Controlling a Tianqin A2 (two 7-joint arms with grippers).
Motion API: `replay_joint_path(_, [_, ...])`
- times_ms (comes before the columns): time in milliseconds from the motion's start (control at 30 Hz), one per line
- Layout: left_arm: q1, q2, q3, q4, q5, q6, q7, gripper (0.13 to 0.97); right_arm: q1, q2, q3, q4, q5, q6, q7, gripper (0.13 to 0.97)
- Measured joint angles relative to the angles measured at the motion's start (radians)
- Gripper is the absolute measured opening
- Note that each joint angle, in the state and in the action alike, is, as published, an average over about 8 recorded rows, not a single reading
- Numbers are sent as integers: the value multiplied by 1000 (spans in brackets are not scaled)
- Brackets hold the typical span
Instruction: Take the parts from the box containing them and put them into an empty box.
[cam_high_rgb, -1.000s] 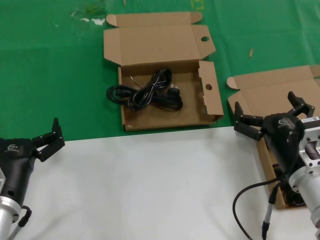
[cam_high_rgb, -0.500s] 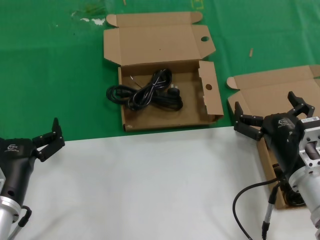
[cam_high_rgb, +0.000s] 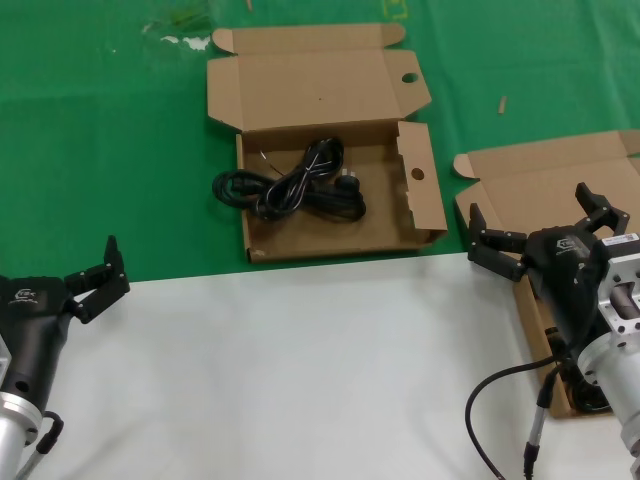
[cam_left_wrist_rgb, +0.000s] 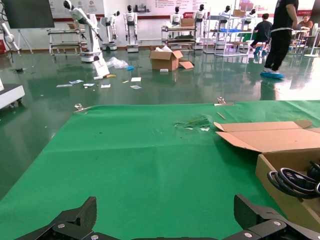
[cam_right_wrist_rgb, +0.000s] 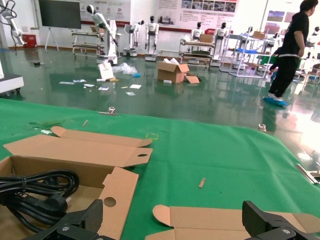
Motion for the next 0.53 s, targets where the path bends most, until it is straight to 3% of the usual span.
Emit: replay_joint_path(533, [0,0,0,0,0,0,0,966,0,0,0,0,0,0,0,966])
